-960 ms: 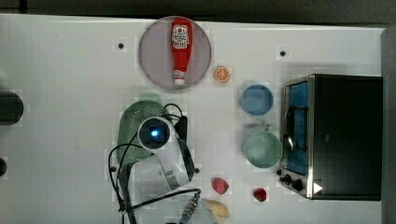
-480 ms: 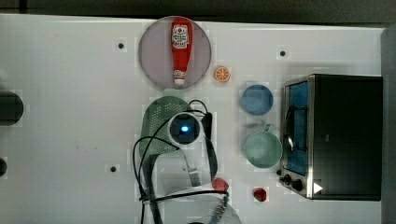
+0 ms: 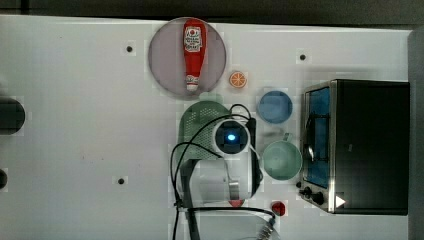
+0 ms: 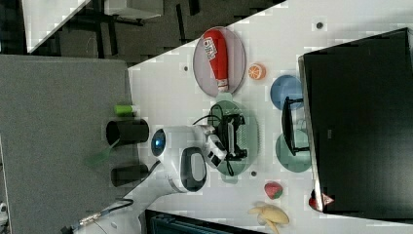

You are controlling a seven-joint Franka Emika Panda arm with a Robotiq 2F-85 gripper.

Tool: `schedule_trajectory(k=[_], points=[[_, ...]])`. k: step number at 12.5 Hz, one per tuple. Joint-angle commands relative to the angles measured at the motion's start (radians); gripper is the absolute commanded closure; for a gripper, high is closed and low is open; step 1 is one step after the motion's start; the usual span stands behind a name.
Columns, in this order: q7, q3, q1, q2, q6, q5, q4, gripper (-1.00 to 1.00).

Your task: Drag strainer left to right.

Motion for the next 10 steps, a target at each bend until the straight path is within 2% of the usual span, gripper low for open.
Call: schedule_trajectory(k=[1, 3, 6, 10], points=[[-0.12, -0.036, 0.001, -0.008, -0.009, -0.004, -0.004, -1.0], [-0.121, -0.058, 0.001, -0.008, -0.009, -0.004, -0.004, -1.0], [-0.145, -0.028, 0.001, -0.03, -0.017, -0.004, -0.004, -1.0], [-0.344, 0.023, 0.001, -0.176, -0.168, 0.006, 0.013, -1.0]])
